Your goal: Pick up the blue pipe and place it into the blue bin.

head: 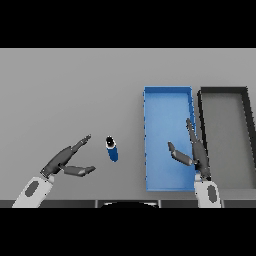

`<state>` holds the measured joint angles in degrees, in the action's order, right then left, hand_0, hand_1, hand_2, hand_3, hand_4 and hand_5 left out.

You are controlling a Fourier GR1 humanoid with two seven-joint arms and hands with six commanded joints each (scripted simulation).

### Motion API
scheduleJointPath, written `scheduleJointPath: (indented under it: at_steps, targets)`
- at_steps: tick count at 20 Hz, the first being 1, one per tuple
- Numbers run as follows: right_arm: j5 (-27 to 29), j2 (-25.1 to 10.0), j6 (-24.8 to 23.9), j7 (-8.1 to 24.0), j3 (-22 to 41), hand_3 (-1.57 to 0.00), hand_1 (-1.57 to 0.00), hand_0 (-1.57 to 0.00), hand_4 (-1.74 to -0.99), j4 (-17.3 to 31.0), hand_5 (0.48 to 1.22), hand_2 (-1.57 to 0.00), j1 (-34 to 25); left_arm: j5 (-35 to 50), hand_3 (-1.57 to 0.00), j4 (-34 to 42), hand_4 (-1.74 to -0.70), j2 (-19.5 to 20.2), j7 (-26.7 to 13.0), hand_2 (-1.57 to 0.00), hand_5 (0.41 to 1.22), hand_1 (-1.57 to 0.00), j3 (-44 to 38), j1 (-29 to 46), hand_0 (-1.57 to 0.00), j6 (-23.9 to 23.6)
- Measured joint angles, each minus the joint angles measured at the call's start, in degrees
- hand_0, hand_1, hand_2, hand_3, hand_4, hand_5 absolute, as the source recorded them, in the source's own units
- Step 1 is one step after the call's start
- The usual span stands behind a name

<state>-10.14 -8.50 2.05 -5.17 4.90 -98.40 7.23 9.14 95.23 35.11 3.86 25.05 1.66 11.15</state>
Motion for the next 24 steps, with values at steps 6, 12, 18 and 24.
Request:
scheduleJointPath:
  at_steps: [6,12,18,24]
  targets:
    - [0.93,-0.18,0.76,-0.24,-0.33,0.0,0.0,0.0,-1.214,0.16,0.624,0.0,-0.39,-3.41,0.0,-3.68,-1.15,-6.97,0.05,0.0,0.459,0.0,4.22,-3.1,0.0,-0.55]
    - [-0.16,0.37,0.18,0.0,0.25,0.0,0.0,0.0,-1.211,-0.03,0.634,0.0,0.4,-5.38,0.0,-9.57,-1.12,-14.47,0.76,0.0,0.456,0.0,5.82,-8.2,0.0,-2.28]
    - [0.49,-0.57,0.15,-0.43,-0.86,0.0,0.0,0.0,-1.207,-0.41,0.646,0.0,0.54,-9.02,0.0,-16.06,-1.08,-19.0,0.26,0.0,0.428,0.0,7.36,-11.18,0.0,-4.25]
    - [0.63,-1.0,0.48,-2.21,-1.05,0.0,0.0,0.0,-1.22,-0.39,0.656,0.0,1.23,-4.94,-0.53,-18.35,-1.28,-23.16,4.12,-0.49,0.735,-0.32,5.93,-11.49,-0.12,-3.24]
